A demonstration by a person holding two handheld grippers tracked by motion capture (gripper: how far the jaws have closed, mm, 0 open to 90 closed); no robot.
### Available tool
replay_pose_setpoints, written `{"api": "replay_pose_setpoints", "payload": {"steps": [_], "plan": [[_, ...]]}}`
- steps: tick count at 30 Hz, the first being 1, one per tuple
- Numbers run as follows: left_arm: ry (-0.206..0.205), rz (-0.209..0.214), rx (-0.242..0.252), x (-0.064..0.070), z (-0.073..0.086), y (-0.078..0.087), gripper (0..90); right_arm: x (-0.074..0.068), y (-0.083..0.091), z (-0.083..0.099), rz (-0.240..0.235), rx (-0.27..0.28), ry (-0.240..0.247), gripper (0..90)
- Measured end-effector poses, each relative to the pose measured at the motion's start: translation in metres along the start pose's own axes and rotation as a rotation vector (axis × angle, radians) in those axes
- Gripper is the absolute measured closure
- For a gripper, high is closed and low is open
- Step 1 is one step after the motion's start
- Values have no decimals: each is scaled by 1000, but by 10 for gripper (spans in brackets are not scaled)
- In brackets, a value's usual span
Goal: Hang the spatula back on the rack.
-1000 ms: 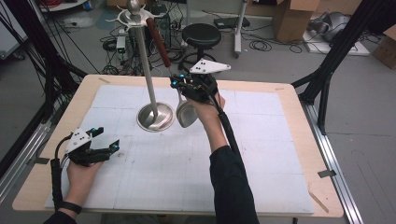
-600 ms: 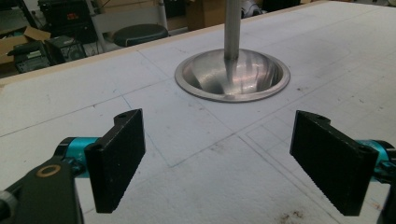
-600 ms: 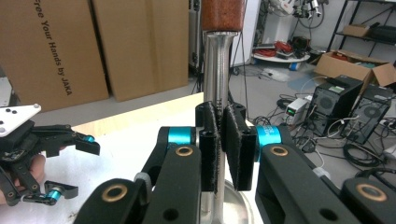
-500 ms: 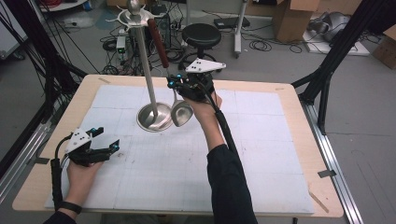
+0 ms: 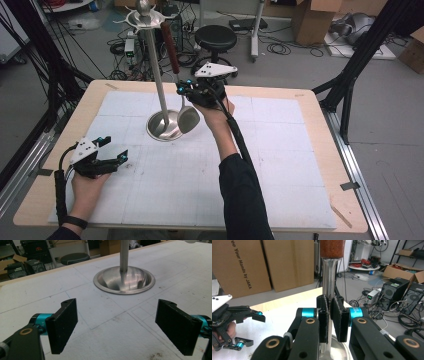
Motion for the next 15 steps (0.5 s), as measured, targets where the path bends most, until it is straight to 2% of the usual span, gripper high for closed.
{"api": "replay_pose_setpoints", "payload": {"steps": [6, 7, 11, 15], "plan": [[0, 0, 0, 0, 0, 0, 187, 1, -1, 0, 11, 3, 7, 817], [1, 1, 0, 0, 0, 0, 187, 2, 0, -1, 19, 1, 4, 755], [0, 1, 0, 0, 0, 0, 187, 3, 2, 1, 29, -15, 7, 691], [2, 1, 0, 0, 0, 0, 187, 5, 7, 1, 62, -32, 31, 541]]}}
Point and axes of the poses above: each handheld gripper's, and its own axes: y roughly backward along the jaws, z roughly out of its underside, x roughly to its right, the point moved 10 cm from there along -y, roughly forward along the jaws, and after that the axes turned 8 degrees about y, right-handed, at the moved point
